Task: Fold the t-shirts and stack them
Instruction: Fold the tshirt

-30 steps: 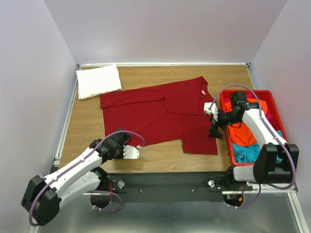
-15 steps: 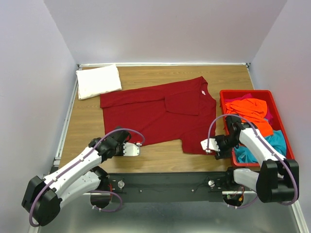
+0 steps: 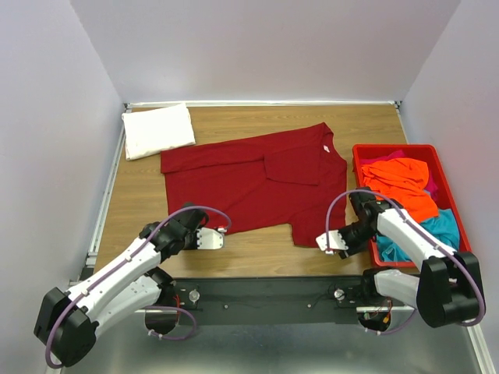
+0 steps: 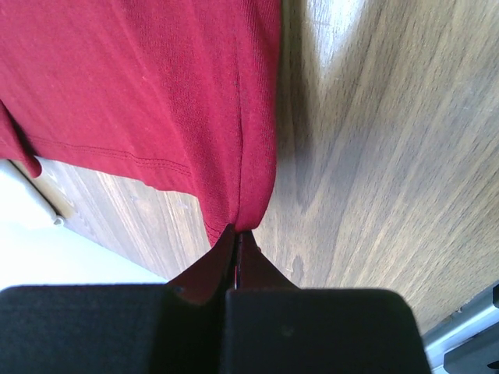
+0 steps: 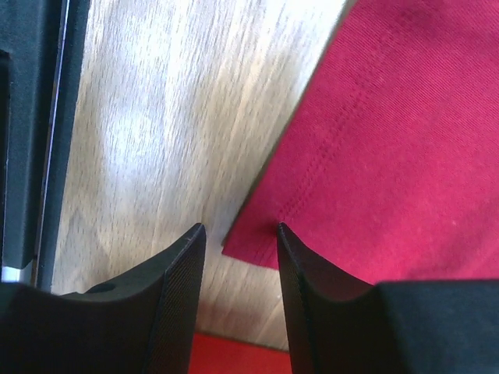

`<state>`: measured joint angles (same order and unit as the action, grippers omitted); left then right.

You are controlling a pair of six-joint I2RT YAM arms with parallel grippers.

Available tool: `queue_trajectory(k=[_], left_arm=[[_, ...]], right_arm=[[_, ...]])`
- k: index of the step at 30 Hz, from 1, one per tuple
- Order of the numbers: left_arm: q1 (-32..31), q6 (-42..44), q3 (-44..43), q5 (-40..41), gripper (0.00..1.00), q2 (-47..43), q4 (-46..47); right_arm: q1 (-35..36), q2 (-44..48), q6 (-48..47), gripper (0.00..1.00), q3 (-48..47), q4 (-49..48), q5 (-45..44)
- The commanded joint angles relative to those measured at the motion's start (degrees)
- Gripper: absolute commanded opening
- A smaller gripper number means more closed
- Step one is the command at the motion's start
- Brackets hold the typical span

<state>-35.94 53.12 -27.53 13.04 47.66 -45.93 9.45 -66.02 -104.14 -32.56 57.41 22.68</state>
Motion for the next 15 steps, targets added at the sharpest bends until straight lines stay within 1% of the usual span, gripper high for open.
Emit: queue_trajectory(k=[1,3,7,9,10,12,13,15], left_arm=[[0.44,-0.04,0.63,-0.29,0.00,-1.08,0.75],[0.35,-0.12,0.90,-0.47,0.00,-1.34,0.76],[0.44,0.05,1.25,-0.56,0.00,-1.87,0.76],[0.44,-0.04,1.34,-0.56,0.00,-2.04,0.67],[0.44,0.05,1.25,-0.47,0.00,-2.22,0.67],[0.35,0.14,1.07,-0.82,0.00,-2.13,0.49],[0.44,0.23,0.99,-1.08,0.00,-2.22,0.58],[0.35,0.23,0.72,-1.26,0.00,-2.13,0.49]], right_arm=[[2.67,-1.83,2.96,0.48,1.35,-2.65,-3.69],[4.25,-3.06,4.46,0.47,1.70,-5.01,-5.44],[4.87,-4.29,7.28,0.47,2.32,-8.62,-7.29],[4.87,-4.47,8.68,0.45,2.67,-10.37,-8.17],[4.87,-4.56,9.12,0.36,2.76,-10.91,-8.44],[4.79,-4.82,10.09,0.25,2.94,-11.87,-8.70],[4.87,-4.73,10.88,0.15,2.94,-11.97,-8.61],[4.96,-4.65,11.76,0.10,2.85,-12.67,-8.53]])
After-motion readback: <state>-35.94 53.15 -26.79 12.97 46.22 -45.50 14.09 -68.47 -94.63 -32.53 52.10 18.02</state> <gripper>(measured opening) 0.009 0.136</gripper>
